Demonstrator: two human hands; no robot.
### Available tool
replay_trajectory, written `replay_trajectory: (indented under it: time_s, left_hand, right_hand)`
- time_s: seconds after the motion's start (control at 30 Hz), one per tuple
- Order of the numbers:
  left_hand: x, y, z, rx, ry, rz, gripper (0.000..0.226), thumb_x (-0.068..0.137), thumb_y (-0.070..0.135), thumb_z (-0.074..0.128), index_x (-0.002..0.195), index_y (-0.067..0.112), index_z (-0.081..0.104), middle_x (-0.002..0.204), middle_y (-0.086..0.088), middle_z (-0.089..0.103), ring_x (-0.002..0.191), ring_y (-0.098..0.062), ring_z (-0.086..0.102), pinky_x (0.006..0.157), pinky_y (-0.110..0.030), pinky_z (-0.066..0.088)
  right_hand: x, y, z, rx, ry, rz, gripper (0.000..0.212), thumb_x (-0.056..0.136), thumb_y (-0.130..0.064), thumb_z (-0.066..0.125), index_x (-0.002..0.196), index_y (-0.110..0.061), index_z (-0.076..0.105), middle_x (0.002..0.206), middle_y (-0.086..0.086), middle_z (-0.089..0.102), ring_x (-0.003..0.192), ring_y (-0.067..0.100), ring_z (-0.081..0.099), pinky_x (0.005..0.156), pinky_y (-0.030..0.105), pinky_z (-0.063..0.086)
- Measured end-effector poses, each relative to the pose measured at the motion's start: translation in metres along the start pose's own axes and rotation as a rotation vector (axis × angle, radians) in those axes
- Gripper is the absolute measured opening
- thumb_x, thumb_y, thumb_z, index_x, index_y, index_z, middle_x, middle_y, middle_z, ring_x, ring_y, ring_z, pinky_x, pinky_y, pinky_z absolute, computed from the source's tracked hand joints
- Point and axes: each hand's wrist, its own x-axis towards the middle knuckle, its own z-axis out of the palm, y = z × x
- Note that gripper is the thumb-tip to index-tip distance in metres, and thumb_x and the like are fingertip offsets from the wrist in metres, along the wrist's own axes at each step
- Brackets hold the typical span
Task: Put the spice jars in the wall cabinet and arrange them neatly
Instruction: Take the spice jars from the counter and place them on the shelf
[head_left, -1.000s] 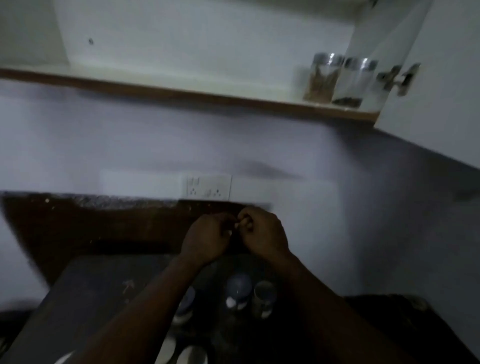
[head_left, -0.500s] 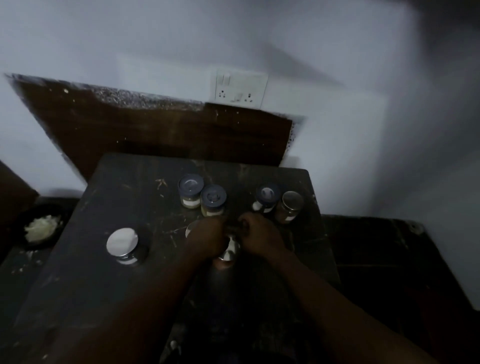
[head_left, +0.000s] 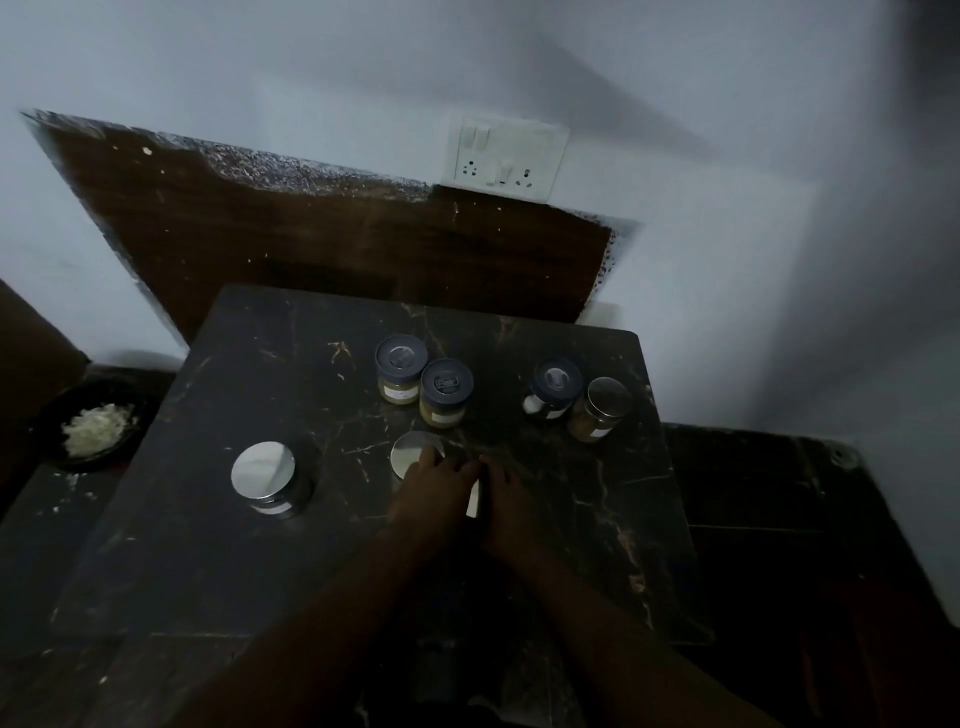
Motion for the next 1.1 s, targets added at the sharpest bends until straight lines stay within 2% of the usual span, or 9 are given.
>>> replay_trajectory:
  time_s: [0.17, 0.27, 0.33, 0.47, 0.53, 0.67, 0.77, 0.87, 1.1]
  left_hand:
    - [0.003, -0.010, -0.006, -0.017, 0.069, 0.125, 0.078, 0.083, 0.040, 0.068, 0.153, 0.029, 0.034, 0.150, 0.001, 0.047, 0.131, -0.028, 0.039, 0.106, -0.035, 0.036]
    - [0.009, -0.009, -0.026, -0.133, 0.090, 0.184, 0.078, 0.081, 0.047, 0.068, 0.151, 0.032, 0.036, 0.148, 0.001, 0.046, 0.132, -0.024, 0.045, 0.106, -0.035, 0.039]
    - [0.012, -0.006, -0.046, -0.255, 0.104, 0.197, 0.081, 0.080, 0.050, 0.068, 0.152, 0.036, 0.034, 0.149, 0.006, 0.044, 0.131, -0.018, 0.049, 0.102, -0.032, 0.043]
    - [0.018, 0.004, -0.100, -0.450, 0.116, 0.273, 0.082, 0.083, 0.043, 0.072, 0.154, 0.034, 0.031, 0.148, 0.003, 0.049, 0.130, -0.017, 0.052, 0.106, -0.037, 0.046]
    - [0.021, 0.009, -0.131, -0.476, 0.191, 0.336, 0.075, 0.087, 0.037, 0.070, 0.153, 0.033, 0.035, 0.146, 0.003, 0.053, 0.129, -0.016, 0.054, 0.107, -0.039, 0.046]
    - [0.025, 0.029, -0.199, -0.623, 0.380, 0.485, 0.058, 0.088, 0.041, 0.066, 0.142, 0.038, 0.047, 0.135, 0.015, 0.057, 0.119, 0.006, 0.055, 0.103, -0.022, 0.045]
    - [0.036, 0.049, -0.248, -0.665, 0.509, 0.534, 0.064, 0.082, 0.037, 0.075, 0.141, 0.033, 0.050, 0.134, 0.013, 0.060, 0.119, -0.002, 0.058, 0.100, -0.034, 0.050]
    - [0.052, 0.070, -0.297, -0.679, 0.641, 0.557, 0.062, 0.084, 0.042, 0.073, 0.140, 0.040, 0.047, 0.131, 0.020, 0.060, 0.114, 0.000, 0.059, 0.094, -0.036, 0.055]
    - [0.079, 0.134, -0.423, -0.665, 0.939, 0.573, 0.061, 0.079, 0.057, 0.069, 0.135, 0.048, 0.045, 0.122, 0.023, 0.062, 0.104, -0.004, 0.063, 0.084, -0.039, 0.059]
  right_hand:
    - [-0.017, 0.006, -0.022, 0.310, 0.116, 0.076, 0.108, 0.061, -0.067, 0.071, 0.154, -0.028, 0.033, 0.154, -0.003, 0.043, 0.138, 0.017, 0.044, 0.107, 0.029, 0.031]
    - [-0.026, 0.006, -0.046, 0.457, 0.224, 0.079, 0.092, 0.050, -0.069, 0.076, 0.133, -0.044, 0.044, 0.127, -0.020, 0.058, 0.114, 0.000, 0.056, 0.089, 0.017, 0.045]
    - [-0.032, 0.004, -0.067, 0.525, 0.344, 0.059, 0.073, 0.054, -0.067, 0.080, 0.117, -0.047, 0.049, 0.109, -0.022, 0.063, 0.102, -0.008, 0.061, 0.076, 0.010, 0.049]
    - [-0.042, -0.008, -0.123, 0.667, 0.402, -0.022, 0.076, 0.058, -0.057, 0.085, 0.124, -0.053, 0.047, 0.120, -0.015, 0.064, 0.109, 0.007, 0.066, 0.083, 0.029, 0.061]
    - [-0.045, -0.015, -0.154, 0.710, 0.496, -0.079, 0.070, 0.062, -0.051, 0.086, 0.120, -0.056, 0.048, 0.118, -0.021, 0.065, 0.106, 0.002, 0.067, 0.076, 0.024, 0.061]
    - [-0.054, -0.029, -0.223, 0.719, 0.648, -0.143, 0.064, 0.068, -0.051, 0.085, 0.120, -0.056, 0.049, 0.115, -0.025, 0.067, 0.102, -0.004, 0.067, 0.078, 0.017, 0.057]
    - [-0.057, -0.036, -0.279, 0.753, 0.763, -0.226, 0.064, 0.067, -0.041, 0.081, 0.123, -0.042, 0.051, 0.116, -0.022, 0.067, 0.109, 0.000, 0.065, 0.083, 0.016, 0.054]
    - [-0.056, -0.042, -0.333, 0.788, 0.857, -0.317, 0.062, 0.067, -0.042, 0.079, 0.123, -0.034, 0.055, 0.119, -0.017, 0.068, 0.110, 0.003, 0.066, 0.083, 0.017, 0.055]
    - [-0.057, -0.055, -0.476, 0.820, 1.071, -0.480, 0.037, 0.087, -0.029, 0.079, 0.118, -0.042, 0.063, 0.114, -0.020, 0.068, 0.104, -0.002, 0.065, 0.072, 0.010, 0.052]
